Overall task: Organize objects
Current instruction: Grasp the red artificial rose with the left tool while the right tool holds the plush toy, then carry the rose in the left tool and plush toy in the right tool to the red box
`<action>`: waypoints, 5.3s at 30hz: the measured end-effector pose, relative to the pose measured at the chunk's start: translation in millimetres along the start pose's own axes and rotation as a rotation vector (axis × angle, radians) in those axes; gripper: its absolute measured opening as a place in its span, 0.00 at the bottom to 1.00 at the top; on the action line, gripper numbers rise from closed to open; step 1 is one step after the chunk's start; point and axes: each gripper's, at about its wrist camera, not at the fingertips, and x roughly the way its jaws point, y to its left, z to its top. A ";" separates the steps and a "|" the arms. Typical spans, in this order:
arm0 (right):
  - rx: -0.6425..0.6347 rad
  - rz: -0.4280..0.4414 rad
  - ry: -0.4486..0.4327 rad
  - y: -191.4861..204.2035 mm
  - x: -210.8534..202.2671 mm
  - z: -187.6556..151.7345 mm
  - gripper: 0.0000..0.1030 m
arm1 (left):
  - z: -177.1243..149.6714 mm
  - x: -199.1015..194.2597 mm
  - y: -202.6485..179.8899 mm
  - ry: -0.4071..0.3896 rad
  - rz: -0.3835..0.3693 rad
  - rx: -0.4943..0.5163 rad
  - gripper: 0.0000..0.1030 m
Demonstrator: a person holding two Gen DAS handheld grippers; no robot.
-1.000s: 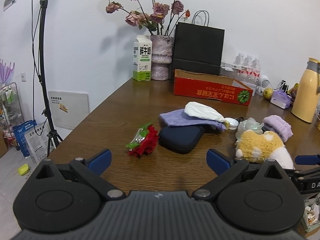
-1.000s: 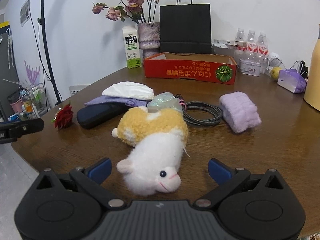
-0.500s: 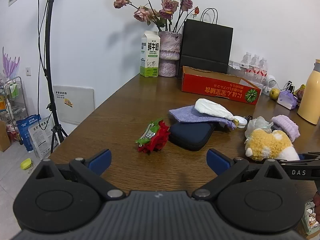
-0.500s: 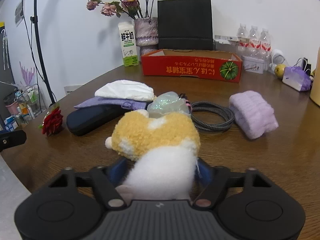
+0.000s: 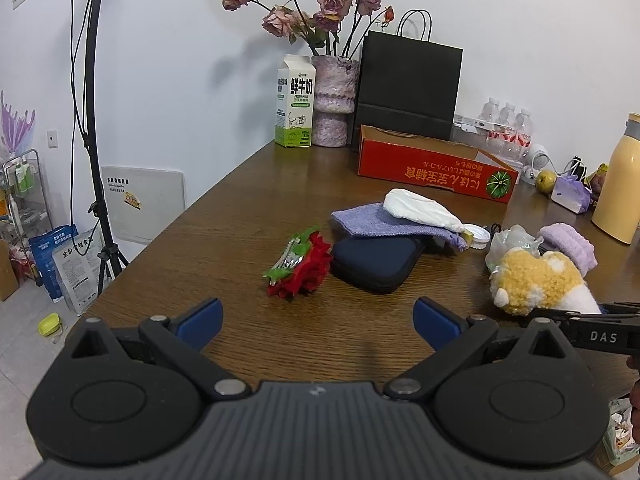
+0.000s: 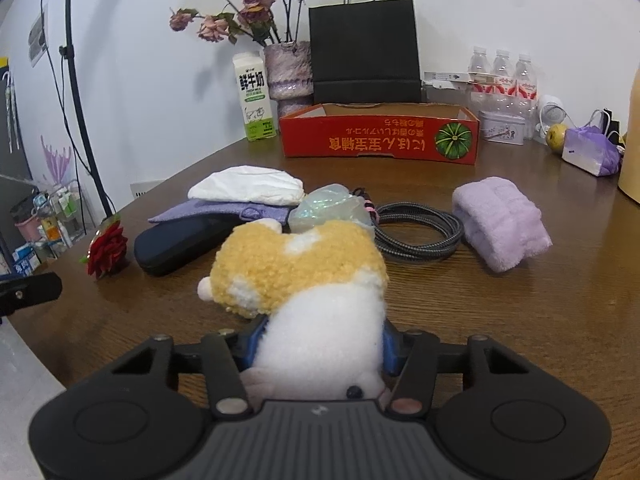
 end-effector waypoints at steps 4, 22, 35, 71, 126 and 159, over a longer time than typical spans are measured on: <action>0.019 -0.005 -0.029 -7.0 -7.2 -1.3 0.50 | -1.3 2.1 0.7 0.006 0.002 -0.004 1.00; 0.045 -0.104 -0.146 -42.6 -36.8 1.0 0.50 | 11.3 36.9 17.4 0.025 0.069 -0.009 1.00; 0.038 -0.107 -0.151 -42.9 -40.3 0.1 0.50 | 28.3 88.6 18.7 0.056 0.097 0.030 1.00; -0.014 -0.099 -0.185 -32.9 -45.4 18.0 0.50 | 45.5 36.2 -71.8 -0.095 -0.107 0.158 0.36; -0.028 -0.059 -0.150 -79.9 54.6 157.3 0.50 | 162.5 163.8 -142.1 -0.011 -0.142 0.175 0.36; -0.007 -0.082 -0.066 -112.3 150.3 248.9 0.50 | 241.0 271.0 -179.5 0.066 -0.081 0.185 0.36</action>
